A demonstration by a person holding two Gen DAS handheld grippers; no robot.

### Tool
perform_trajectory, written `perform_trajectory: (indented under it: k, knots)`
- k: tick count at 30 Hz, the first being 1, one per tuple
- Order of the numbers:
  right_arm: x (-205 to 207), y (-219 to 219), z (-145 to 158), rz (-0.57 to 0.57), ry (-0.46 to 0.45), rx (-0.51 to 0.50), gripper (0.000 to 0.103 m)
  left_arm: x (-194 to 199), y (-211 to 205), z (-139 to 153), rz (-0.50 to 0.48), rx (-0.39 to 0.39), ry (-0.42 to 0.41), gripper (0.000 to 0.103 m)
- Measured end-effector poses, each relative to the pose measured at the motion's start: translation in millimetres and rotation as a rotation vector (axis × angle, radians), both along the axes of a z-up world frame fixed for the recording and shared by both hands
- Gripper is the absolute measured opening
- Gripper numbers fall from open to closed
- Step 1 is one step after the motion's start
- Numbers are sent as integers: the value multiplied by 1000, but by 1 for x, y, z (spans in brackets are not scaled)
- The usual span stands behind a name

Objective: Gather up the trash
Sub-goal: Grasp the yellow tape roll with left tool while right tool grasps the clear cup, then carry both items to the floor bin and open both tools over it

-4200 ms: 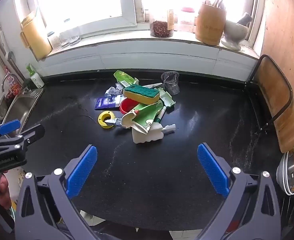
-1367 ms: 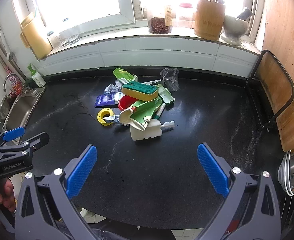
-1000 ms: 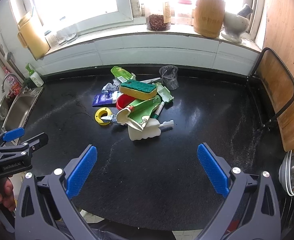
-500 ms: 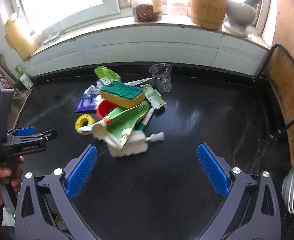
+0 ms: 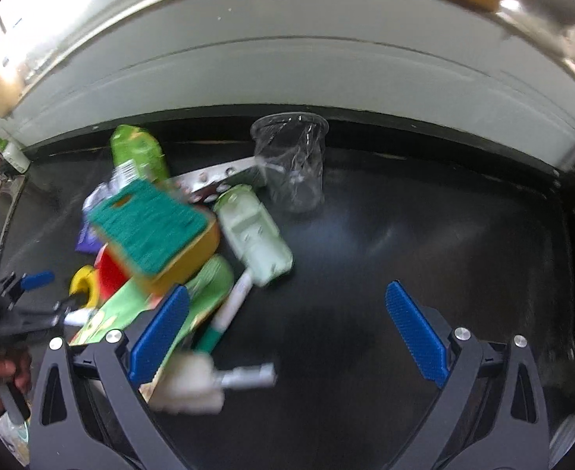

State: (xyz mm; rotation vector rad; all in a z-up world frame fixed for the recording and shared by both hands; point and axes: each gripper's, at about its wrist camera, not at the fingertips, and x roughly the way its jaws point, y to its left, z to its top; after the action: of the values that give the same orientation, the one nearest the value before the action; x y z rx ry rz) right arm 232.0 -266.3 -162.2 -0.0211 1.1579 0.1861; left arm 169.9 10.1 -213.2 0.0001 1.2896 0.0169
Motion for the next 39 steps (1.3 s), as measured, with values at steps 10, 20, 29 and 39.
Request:
perform_trajectory:
  k: [10, 20, 29, 39]
  knots:
    - [78, 2, -21, 37, 17, 30, 82, 0, -12, 5, -29, -1, -64, 17]
    - [76, 6, -13, 61, 33, 39, 37, -1, -20, 12, -12, -68, -34, 14]
    - [30, 0, 27, 70, -38, 18, 37, -34, -25, 58, 20, -40, -85, 14]
    - [-71, 70, 110, 308, -147, 63, 37, -126, 4, 113, 127, -59, -198, 14]
